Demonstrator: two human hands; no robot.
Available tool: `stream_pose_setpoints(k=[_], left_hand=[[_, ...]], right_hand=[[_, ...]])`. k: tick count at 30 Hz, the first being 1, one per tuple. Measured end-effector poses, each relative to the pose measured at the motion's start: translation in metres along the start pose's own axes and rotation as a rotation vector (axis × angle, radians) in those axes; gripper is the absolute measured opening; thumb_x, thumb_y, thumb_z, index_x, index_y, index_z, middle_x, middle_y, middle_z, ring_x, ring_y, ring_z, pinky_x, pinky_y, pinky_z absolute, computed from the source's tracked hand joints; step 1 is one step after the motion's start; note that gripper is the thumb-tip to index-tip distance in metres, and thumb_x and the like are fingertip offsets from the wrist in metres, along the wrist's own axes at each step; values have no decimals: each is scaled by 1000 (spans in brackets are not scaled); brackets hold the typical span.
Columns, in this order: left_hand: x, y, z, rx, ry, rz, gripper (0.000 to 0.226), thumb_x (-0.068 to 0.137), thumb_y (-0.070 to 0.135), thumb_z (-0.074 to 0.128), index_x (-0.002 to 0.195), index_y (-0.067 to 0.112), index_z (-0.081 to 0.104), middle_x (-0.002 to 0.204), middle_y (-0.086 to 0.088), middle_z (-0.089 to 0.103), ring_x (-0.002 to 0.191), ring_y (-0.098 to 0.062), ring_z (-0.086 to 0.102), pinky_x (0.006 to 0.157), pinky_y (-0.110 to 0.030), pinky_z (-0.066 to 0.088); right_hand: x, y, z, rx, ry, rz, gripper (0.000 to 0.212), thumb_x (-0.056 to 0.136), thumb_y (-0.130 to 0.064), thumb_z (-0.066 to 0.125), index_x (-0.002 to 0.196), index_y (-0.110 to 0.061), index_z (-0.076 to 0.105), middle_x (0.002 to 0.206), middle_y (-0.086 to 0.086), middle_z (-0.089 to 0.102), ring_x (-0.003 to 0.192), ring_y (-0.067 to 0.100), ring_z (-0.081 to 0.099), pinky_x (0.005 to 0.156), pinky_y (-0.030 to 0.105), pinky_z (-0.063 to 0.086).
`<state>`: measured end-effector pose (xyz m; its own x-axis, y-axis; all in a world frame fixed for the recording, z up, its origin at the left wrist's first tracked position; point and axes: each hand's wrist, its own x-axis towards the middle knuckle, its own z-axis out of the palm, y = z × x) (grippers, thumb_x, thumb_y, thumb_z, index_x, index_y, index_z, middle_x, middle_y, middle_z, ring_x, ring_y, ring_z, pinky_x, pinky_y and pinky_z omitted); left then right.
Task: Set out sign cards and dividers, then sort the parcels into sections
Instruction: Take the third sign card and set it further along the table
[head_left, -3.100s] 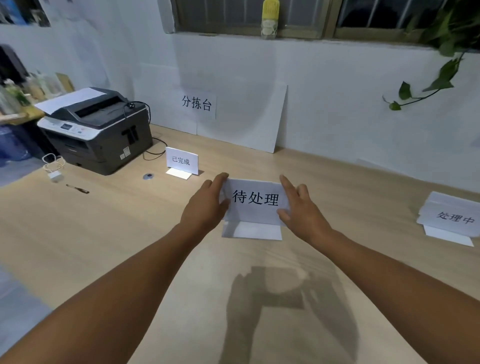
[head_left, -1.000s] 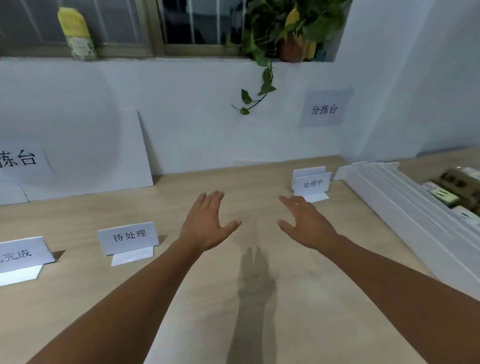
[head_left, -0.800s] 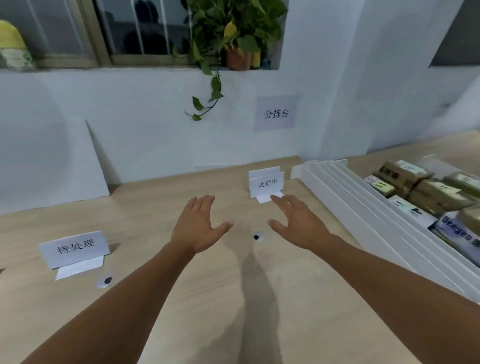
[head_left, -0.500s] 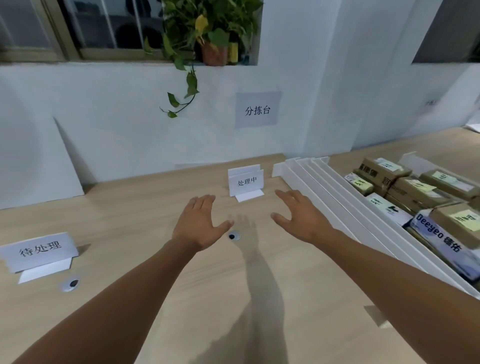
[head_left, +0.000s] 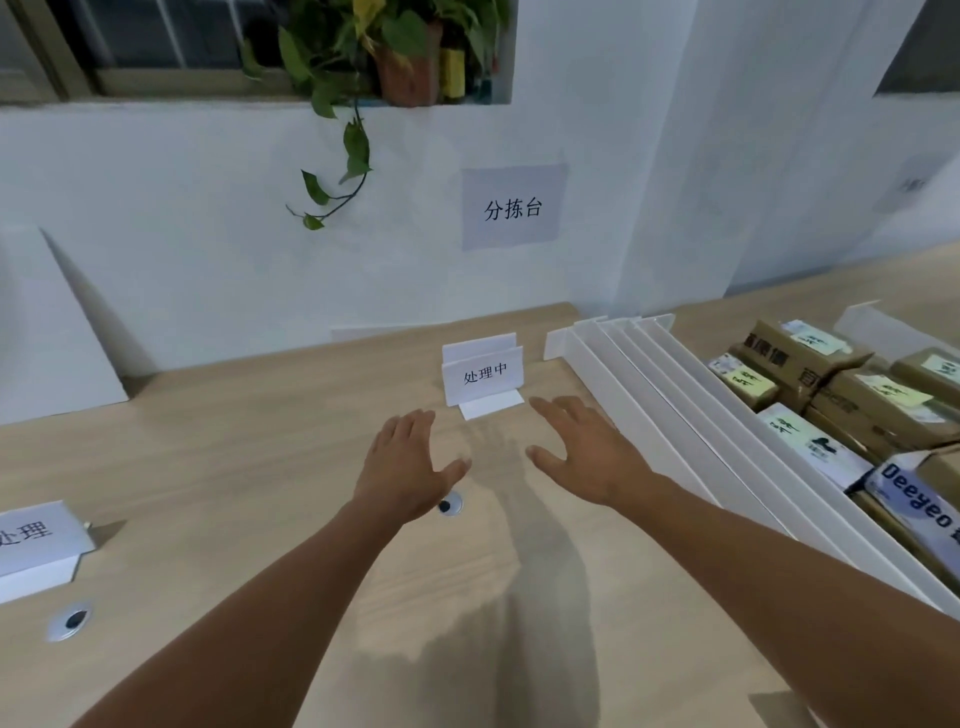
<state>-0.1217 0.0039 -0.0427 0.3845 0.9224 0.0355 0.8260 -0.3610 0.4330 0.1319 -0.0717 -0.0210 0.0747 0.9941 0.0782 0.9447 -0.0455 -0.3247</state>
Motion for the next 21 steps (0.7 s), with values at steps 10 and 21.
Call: stream_pose_setpoints(k=[10,21], left_hand=[[92,56,50,7,63,-191,87,94,61,57,161,16,24,167,-4,24,155,-24,15,125,-43,18],[210,44,114,-19,56,-289,83,94,54,63,161,23,25,166,-10,25,153,-28,16,124,-43,21]], right_hand=[[101,123,1,82,-79,-110,71,96,-56,55,158,-36,26,155,-3,33,139,19,39,107,42,45],[229,201,53,160,-163,-123,76,94,-49,63,159,-32,26,151,2,35,130,21,49,104,41,47]])
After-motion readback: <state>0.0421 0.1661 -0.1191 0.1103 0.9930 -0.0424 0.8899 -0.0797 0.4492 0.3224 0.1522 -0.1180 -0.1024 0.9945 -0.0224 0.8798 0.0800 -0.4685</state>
